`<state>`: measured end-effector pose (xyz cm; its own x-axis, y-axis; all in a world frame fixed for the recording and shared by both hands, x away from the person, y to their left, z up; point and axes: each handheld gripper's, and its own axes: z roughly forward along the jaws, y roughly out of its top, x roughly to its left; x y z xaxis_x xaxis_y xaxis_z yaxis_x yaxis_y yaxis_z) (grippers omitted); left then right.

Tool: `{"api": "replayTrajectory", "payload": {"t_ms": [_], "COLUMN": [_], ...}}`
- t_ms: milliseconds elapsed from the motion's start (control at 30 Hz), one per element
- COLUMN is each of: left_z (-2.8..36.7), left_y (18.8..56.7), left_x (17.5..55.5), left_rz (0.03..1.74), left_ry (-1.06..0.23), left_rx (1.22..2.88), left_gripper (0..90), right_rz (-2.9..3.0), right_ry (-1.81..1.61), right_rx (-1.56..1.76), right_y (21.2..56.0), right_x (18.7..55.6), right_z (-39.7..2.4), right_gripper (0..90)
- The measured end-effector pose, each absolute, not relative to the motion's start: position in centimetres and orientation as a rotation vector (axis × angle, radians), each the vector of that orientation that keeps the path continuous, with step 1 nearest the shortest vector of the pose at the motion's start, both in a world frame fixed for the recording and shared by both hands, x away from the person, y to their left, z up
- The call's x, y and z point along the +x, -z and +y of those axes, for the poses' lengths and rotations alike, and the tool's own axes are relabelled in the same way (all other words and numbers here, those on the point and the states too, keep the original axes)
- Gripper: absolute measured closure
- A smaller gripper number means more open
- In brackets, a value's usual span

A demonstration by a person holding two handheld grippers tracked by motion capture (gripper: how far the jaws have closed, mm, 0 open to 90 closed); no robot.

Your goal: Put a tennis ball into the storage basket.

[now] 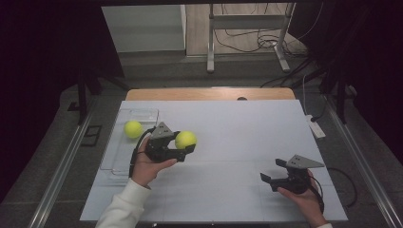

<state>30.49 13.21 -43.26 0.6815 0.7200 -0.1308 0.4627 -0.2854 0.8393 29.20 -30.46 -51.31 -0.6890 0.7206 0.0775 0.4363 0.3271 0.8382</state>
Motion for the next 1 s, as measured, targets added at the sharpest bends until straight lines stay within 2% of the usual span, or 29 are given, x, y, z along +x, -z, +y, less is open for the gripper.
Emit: {"api": "replayTrajectory", "payload": {"t_ms": [1000], "left_z": [16.0], "left_y": [42.4], "left_x": [30.6], "left_rz": [0.976], "left_ry": [-0.382], "left_rx": [1.87], "left_gripper": [26.9], "right_rz": [2.291], "right_ry": [-1.291], "right_rx": [1.031], "right_y": [51.3], "right_x": [29.2], "right_z": [-30.4], "right_gripper": [12.5]}}
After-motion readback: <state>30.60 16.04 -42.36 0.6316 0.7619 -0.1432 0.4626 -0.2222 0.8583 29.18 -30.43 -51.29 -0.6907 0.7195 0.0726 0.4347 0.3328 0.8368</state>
